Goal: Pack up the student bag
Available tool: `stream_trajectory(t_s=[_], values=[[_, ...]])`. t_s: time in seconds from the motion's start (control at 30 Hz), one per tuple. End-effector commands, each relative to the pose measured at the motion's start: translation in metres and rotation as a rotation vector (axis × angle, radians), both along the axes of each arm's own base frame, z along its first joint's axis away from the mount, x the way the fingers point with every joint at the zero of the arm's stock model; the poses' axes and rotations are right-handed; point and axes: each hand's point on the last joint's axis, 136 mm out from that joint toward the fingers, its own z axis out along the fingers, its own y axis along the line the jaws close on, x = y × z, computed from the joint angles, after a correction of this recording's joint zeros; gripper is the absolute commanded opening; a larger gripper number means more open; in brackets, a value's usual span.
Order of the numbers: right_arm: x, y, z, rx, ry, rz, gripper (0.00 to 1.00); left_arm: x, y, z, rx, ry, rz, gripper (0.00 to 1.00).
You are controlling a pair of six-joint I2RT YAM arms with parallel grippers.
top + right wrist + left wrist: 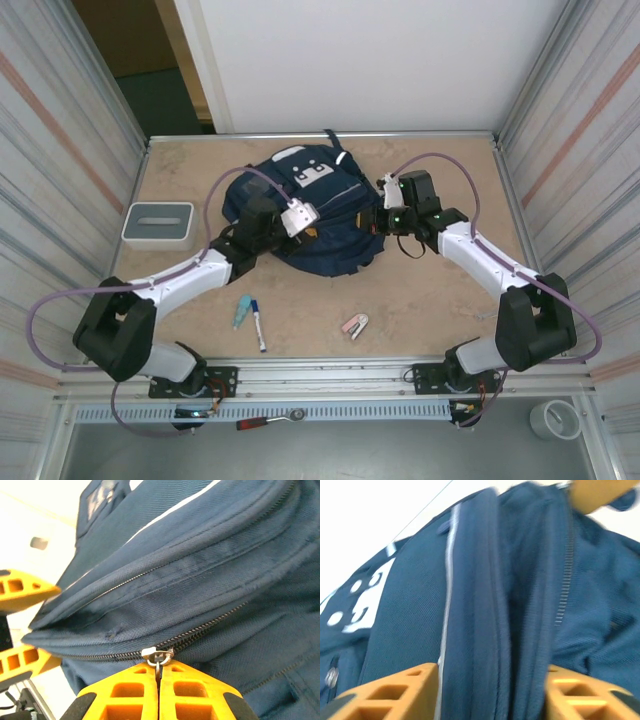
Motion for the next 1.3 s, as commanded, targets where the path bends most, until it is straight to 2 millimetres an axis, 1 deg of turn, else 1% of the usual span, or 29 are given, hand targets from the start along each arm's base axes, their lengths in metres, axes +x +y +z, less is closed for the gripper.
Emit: stream_trajectory(t_s=[0.0,0.17,0.27,0.33,0.4,0.5,0.53,0.6,0.63,0.7,0.83,0.93,1.0,1.03,1.1,1.17,1.27], values=[[0.0,0.013,0.031,0.066,-0.061,0.039,0.0,0.011,0.027,0.017,-0.009,-0.057,0.126,0.57],[0.002,0.017,0.032,0.064,-0.06,0.069,0.0,-0.027,0.01,0.038,-0.067,-0.066,-0.002,0.68],[0.003,0.021,0.033,0.071,-0.057,0.089,0.0,-0.042,-0.005,0.041,-0.052,-0.079,-0.068,0.72],[0.003,0.024,0.034,0.084,-0.057,0.104,0.0,-0.043,-0.015,0.04,-0.025,-0.072,-0.101,0.72],[0.002,0.027,0.036,0.095,-0.059,0.118,0.0,-0.04,-0.025,0.037,0.006,-0.057,-0.119,0.72],[0.0,0.029,0.039,0.105,-0.063,0.132,0.0,-0.033,-0.042,0.032,0.044,-0.05,-0.154,0.72],[-0.002,0.03,0.042,0.109,-0.068,0.138,0.0,-0.029,-0.045,0.027,0.062,-0.048,-0.156,0.72],[-0.006,0.032,0.044,0.112,-0.073,0.149,0.0,-0.021,-0.051,0.024,0.076,-0.051,-0.154,0.7],[-0.008,0.034,0.045,0.116,-0.075,0.156,0.0,-0.018,-0.054,0.022,0.078,-0.048,-0.156,0.68],[-0.014,0.036,0.046,0.118,-0.077,0.17,0.0,-0.014,-0.059,0.019,0.081,-0.046,-0.164,0.62],[-0.021,0.032,0.038,0.1,-0.07,0.161,0.0,-0.007,-0.061,0.021,0.082,-0.064,-0.153,0.36],[-0.025,0.029,0.032,0.086,-0.062,0.159,0.0,-0.01,-0.059,0.026,0.05,-0.059,-0.171,0.2],[-0.025,0.024,0.026,0.052,-0.061,0.141,0.0,-0.011,-0.054,0.028,0.032,-0.051,-0.171,0.12],[-0.024,0.02,0.022,0.026,-0.06,0.128,0.0,-0.011,-0.05,0.029,0.017,-0.043,-0.169,0.1],[-0.02,0.01,0.014,-0.032,-0.062,0.096,0.0,-0.014,-0.042,0.03,-0.017,-0.021,-0.171,0.07],[-0.012,-0.001,0.005,-0.081,-0.051,0.052,0.0,-0.016,-0.032,0.03,-0.036,-0.014,-0.16,0.06],[0.001,-0.019,-0.007,-0.116,0.004,-0.018,0.0,-0.014,-0.012,0.026,-0.055,0.001,-0.115,0.06]])
